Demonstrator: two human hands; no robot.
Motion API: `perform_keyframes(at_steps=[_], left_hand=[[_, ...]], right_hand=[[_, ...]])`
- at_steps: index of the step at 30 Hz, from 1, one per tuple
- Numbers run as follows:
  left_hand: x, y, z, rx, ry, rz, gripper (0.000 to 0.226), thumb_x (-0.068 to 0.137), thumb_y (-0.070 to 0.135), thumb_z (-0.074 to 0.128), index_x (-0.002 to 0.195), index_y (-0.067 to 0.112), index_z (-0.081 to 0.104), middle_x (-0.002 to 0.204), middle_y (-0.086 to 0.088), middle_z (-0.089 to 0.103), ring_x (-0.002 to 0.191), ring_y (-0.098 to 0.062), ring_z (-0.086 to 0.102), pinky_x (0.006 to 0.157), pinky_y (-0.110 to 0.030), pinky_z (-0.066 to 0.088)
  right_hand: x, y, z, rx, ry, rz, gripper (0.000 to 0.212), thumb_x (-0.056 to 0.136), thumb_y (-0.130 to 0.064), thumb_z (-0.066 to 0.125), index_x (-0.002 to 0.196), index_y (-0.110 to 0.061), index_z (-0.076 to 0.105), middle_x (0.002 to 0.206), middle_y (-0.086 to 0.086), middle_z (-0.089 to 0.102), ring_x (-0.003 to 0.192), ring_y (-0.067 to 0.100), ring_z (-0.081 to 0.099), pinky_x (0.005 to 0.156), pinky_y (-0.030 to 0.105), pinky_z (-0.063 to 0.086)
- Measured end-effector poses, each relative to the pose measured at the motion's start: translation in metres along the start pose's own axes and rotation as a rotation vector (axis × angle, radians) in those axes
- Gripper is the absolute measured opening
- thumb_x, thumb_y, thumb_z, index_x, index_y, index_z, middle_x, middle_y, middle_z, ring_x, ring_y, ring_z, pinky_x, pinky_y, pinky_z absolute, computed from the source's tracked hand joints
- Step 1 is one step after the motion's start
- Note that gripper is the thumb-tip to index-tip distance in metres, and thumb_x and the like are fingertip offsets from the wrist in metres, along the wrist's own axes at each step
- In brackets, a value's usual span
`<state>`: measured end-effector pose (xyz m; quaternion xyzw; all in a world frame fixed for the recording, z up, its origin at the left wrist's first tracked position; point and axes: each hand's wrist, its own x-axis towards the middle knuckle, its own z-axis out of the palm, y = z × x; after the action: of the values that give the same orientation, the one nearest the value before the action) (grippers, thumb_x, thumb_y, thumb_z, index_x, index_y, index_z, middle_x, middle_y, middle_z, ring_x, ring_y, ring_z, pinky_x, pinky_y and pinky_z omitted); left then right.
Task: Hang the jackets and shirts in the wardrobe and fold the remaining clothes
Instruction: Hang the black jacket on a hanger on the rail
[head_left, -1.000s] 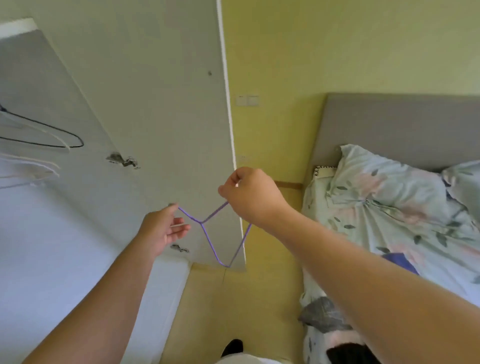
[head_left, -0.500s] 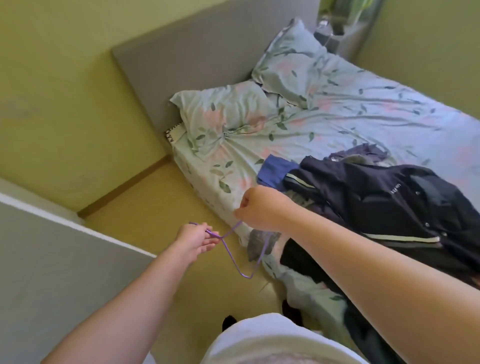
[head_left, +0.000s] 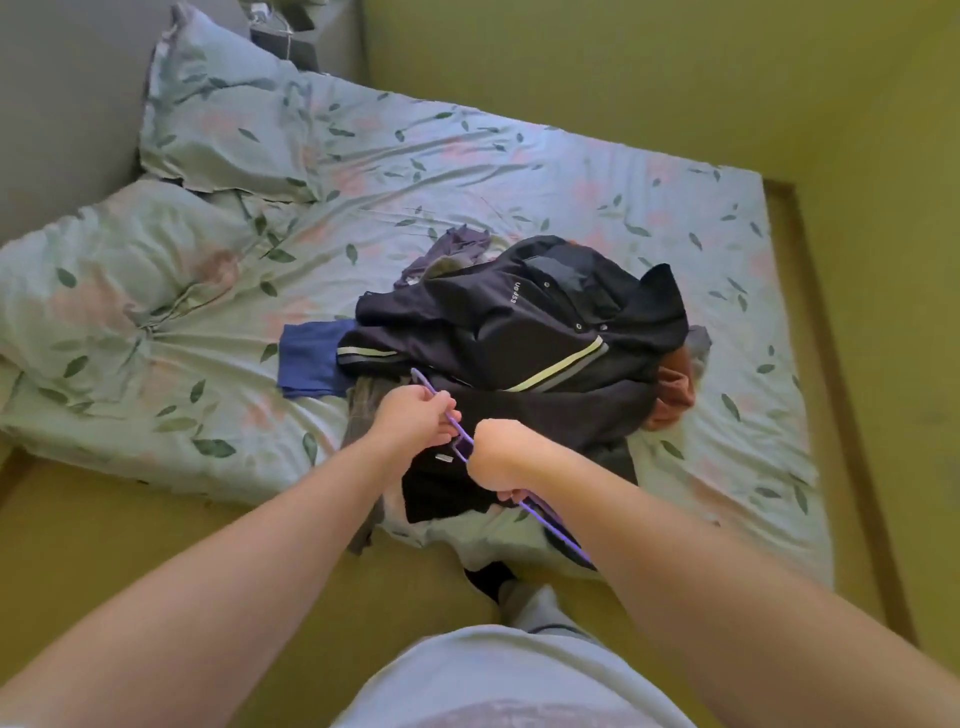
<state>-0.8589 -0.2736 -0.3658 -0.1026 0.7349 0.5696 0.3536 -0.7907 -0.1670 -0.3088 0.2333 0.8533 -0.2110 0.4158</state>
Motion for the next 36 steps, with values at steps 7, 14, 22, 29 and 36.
perform_keyframes(at_steps=[7,14,22,29,36], left_hand=[[0.037,0.050,0.092,0.599,-0.208,0.286,0.033,0.089,0.014,0.073,0.121,0.021,0.068,0.115,0.005,0.071,0.108,-0.011,0.066,0.100,-0.035,0.053],[0.116,0.074,0.157,0.906,-0.076,0.318,0.024,0.095,0.018,0.066,0.117,0.027,0.064,0.109,0.010,0.064,0.100,-0.009,0.061,0.081,-0.023,0.047],[0.209,0.077,0.235,1.295,-0.156,0.419,0.038,0.094,0.018,0.065,0.131,0.021,0.060,0.141,0.000,0.051,0.120,-0.020,0.057,0.093,-0.029,0.044],[0.270,0.094,0.285,1.975,-0.313,0.580,0.054,0.092,0.026,0.061,0.145,0.025,0.052,0.170,-0.012,0.007,0.154,-0.038,0.005,0.119,-0.057,0.024],[0.317,0.093,0.307,2.244,-0.337,0.468,0.069,0.088,0.026,0.056,0.154,0.037,0.038,0.169,-0.008,-0.019,0.147,-0.049,-0.029,0.120,-0.068,-0.007]], right_hand=[[0.075,0.101,-0.024,0.597,0.184,0.137,0.019,0.099,-0.012,0.054,0.118,-0.016,0.053,0.100,0.010,0.063,0.078,0.023,0.068,0.066,0.036,0.064],[0.133,0.188,-0.049,0.947,0.474,0.144,0.010,0.099,-0.018,0.053,0.108,-0.017,0.058,0.107,0.002,0.063,0.098,0.020,0.063,0.089,0.036,0.056],[0.189,0.254,-0.064,0.932,0.479,0.129,0.030,0.103,-0.033,0.048,0.083,-0.012,0.054,0.079,0.002,0.056,0.087,0.029,0.063,0.072,0.032,0.044],[0.209,0.272,-0.059,1.285,0.523,0.249,0.055,0.102,-0.054,0.038,0.058,-0.022,0.050,0.055,-0.004,0.053,0.056,0.013,0.056,0.053,0.026,0.040],[0.214,0.272,-0.048,1.372,0.452,0.116,0.052,0.103,-0.055,0.038,0.061,-0.026,0.047,0.049,-0.012,0.051,0.050,0.003,0.052,0.060,0.028,0.045]])
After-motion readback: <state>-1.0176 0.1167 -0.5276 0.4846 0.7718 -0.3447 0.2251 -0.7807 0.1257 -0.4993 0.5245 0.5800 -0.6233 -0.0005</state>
